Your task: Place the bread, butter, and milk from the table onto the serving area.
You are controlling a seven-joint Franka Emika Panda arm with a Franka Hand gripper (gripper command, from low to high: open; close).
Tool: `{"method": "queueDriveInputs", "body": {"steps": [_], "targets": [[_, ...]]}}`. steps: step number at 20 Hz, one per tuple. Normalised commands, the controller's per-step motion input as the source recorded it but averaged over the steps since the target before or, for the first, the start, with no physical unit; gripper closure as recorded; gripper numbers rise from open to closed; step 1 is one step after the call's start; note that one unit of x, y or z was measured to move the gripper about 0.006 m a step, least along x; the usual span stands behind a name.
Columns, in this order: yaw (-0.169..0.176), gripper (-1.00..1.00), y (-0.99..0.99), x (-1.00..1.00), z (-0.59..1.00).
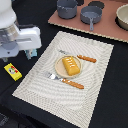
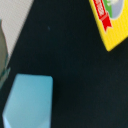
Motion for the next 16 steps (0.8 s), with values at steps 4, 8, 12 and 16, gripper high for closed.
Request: {"method": "queueDriveInputs", "body": {"steps": [4, 8, 12, 16], "targets": [[0.194, -1.0, -0.13, -0.15, -0.04], [0.155, -1.0, -0.26, 0.0, -0.02], [0.088, -1.0, -0.26, 0.01, -0.2], [0.046, -1.0, -0.27, 0.0, -0.34]]}}
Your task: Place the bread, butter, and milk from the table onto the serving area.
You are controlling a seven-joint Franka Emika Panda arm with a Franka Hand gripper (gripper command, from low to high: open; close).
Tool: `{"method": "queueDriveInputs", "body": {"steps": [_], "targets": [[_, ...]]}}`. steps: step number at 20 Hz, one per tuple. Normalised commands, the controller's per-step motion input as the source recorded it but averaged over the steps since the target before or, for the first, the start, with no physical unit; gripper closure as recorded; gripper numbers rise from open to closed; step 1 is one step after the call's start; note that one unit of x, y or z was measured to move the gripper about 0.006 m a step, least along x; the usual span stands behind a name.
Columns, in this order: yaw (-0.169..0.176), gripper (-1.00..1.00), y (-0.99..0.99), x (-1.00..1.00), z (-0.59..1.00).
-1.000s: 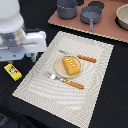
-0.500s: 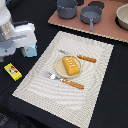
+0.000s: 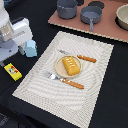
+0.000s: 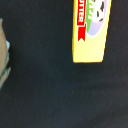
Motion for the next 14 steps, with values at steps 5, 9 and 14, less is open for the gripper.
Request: {"method": "queueDriveInputs", "body": {"steps": [5, 9, 14], "targets": [[0.038, -1.0, -0.17, -0.03, -0.41], [0.036, -1.0, -0.14, -0.17, -0.35], [0.023, -1.0, -0.19, -0.26, -0.32]]}}
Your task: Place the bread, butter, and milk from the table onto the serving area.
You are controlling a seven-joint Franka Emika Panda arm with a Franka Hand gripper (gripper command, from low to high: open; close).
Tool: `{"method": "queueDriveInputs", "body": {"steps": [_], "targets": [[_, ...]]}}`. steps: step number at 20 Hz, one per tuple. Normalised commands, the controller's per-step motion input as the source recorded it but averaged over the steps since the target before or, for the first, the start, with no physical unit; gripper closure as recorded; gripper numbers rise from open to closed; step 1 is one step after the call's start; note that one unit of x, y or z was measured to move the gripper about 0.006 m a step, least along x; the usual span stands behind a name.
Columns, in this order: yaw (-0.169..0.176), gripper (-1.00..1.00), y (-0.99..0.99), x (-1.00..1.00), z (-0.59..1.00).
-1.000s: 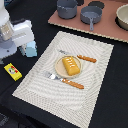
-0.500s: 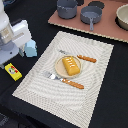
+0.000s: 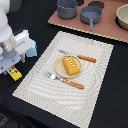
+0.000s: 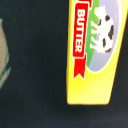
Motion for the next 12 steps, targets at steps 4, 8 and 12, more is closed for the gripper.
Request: {"method": "queueDriveInputs", "body": {"steps": [4, 8, 12], "targets": [[0.018, -1.0, -0.21, -0.23, -0.23], [0.017, 1.0, -0.19, -0.19, -0.12], [0.014, 1.0, -0.15, -0.1, -0.06]]}}
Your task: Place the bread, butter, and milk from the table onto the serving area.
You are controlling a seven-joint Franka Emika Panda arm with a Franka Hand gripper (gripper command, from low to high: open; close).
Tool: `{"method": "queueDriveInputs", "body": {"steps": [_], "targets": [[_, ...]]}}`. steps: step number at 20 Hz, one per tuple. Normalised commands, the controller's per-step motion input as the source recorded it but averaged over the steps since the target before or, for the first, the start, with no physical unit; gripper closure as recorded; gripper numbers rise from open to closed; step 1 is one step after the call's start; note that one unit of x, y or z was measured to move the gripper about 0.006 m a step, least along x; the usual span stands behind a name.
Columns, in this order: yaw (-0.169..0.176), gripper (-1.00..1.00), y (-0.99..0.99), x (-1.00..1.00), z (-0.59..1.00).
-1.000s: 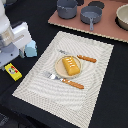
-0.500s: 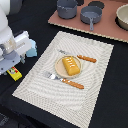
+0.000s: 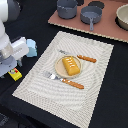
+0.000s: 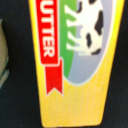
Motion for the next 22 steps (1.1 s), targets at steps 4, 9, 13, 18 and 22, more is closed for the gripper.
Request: {"method": "queueDriveInputs", "body": {"steps": [4, 9, 13, 18, 22], "targets": [[0.007, 1.0, -0.13, 0.0, 0.0], [0.006, 1.0, -0.06, 0.05, -0.02], [0.001, 1.0, -0.04, 0.25, 0.02], [-0.045, 1.0, -0.01, 0.33, 0.92], [-0.074, 1.0, -0.03, 0.76, 1.0]]}}
